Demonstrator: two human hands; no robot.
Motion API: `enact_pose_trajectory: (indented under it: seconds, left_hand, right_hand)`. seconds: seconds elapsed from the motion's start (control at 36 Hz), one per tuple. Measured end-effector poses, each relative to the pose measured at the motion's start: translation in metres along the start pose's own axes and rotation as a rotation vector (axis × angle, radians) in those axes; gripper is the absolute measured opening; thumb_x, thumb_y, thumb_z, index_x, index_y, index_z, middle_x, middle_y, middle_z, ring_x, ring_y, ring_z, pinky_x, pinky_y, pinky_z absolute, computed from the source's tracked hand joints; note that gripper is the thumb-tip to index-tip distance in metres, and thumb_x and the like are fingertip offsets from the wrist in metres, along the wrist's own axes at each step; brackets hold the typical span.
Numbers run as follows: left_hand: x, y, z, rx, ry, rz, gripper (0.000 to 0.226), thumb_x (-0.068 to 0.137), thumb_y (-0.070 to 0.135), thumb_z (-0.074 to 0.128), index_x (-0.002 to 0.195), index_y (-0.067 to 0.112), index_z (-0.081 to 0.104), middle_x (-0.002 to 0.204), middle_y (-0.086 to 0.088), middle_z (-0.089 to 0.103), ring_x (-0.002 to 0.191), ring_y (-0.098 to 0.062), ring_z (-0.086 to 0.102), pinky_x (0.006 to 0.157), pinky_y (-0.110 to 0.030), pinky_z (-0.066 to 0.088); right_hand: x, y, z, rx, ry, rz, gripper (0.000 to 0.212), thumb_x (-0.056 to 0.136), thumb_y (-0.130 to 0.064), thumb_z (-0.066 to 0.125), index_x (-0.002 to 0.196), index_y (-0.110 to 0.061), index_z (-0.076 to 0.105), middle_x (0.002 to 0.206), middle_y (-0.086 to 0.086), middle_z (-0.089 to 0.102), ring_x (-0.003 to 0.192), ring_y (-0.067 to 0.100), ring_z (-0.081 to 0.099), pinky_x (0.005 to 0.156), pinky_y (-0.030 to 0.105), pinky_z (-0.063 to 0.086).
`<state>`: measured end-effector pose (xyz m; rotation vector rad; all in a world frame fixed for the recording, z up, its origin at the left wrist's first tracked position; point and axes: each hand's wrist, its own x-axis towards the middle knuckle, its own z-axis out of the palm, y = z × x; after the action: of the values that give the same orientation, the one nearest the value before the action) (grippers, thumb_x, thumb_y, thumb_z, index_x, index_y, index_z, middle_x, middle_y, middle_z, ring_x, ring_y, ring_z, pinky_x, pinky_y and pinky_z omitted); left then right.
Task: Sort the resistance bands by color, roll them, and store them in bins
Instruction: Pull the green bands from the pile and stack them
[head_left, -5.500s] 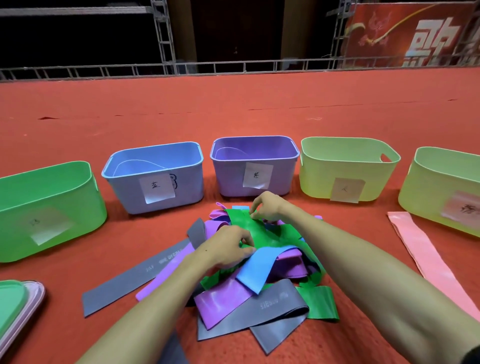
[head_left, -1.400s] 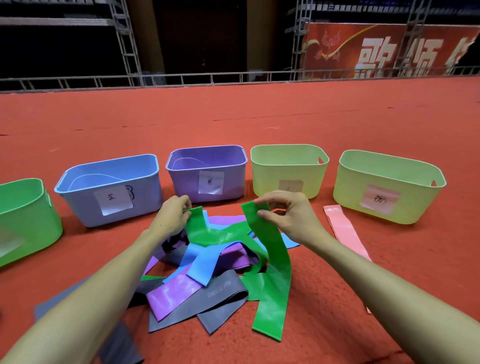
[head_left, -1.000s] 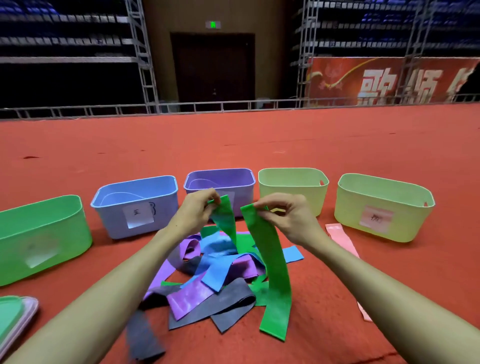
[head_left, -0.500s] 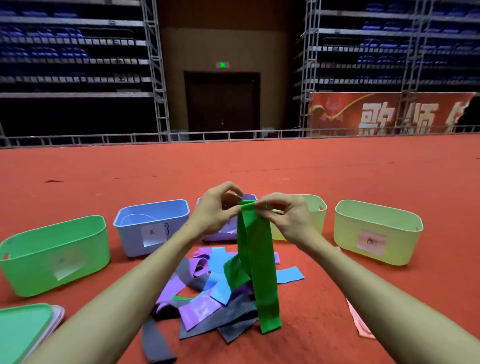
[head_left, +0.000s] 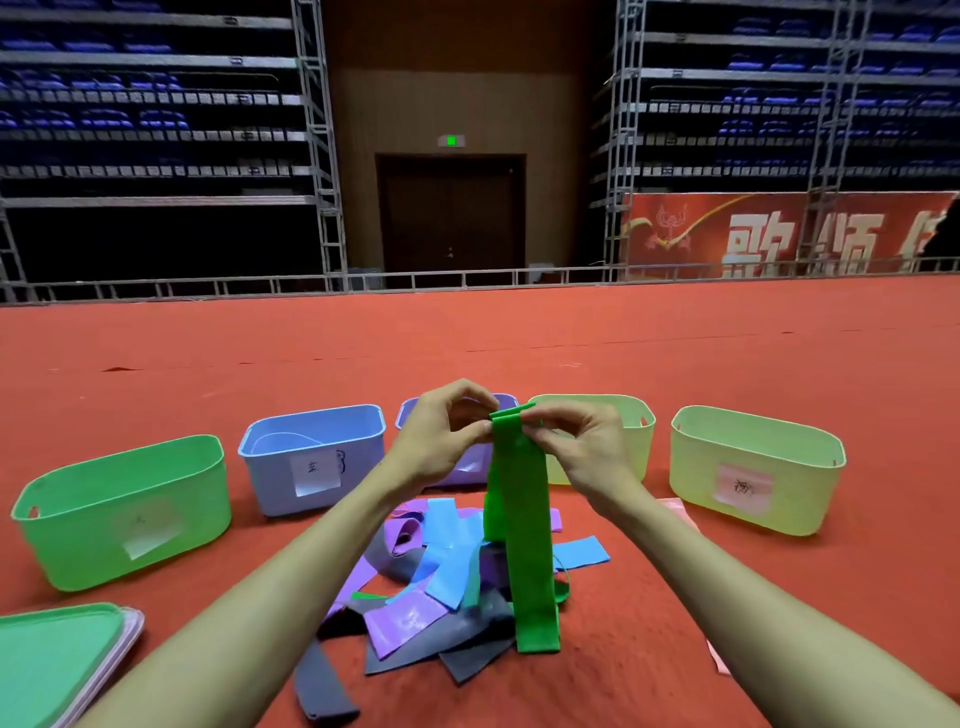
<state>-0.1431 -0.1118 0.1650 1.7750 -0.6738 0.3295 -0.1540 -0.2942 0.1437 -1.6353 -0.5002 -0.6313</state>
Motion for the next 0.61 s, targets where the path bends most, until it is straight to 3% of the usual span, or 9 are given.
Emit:
enact_pose_trajectory:
  seconds: [0.31,0.44,0.61]
  left_hand:
    - [-0.003,0.005,0.002,0.002,-0.009,-0.018,0.021,0.084,-0.015,0.059,0.095,0.003,0.061,0.089,-0.007,0.071,0.081,-0.008,0.07,0.076,-0.019,0.055]
    - [-0.005,0.005,0.003,-0.004,-0.021,-0.025,0.024,0.084,-0.015,0.059,0.09,0.008,0.061,0.086,-0.005,0.071,0.079,-0.009,0.071,0.077,-0.021,0.055]
    - [-0.005,0.004,0.004,-0.02,-0.015,-0.026,0.022,0.084,-0.015,0.059,0.091,0.006,0.062,0.086,-0.005,0.071,0.08,-0.009,0.071,0.076,-0.02,0.055]
  right_hand:
    - [-0.003,-0.004,-0.001,0.016,0.007,0.017,0.035,0.077,0.01,0.071,0.077,-0.024,0.074,0.081,0.009,0.073,0.077,0.018,0.069,0.08,0.041,0.057]
    - [-0.006,-0.007,-0.001,0.036,0.008,0.039,0.037,0.076,0.01,0.071,0.075,-0.026,0.074,0.075,-0.004,0.074,0.076,0.013,0.069,0.078,0.034,0.057]
    - [-0.007,-0.012,-0.002,0.032,-0.011,0.01,0.034,0.076,0.012,0.07,0.078,-0.022,0.074,0.076,-0.008,0.074,0.078,0.01,0.07,0.076,0.026,0.056]
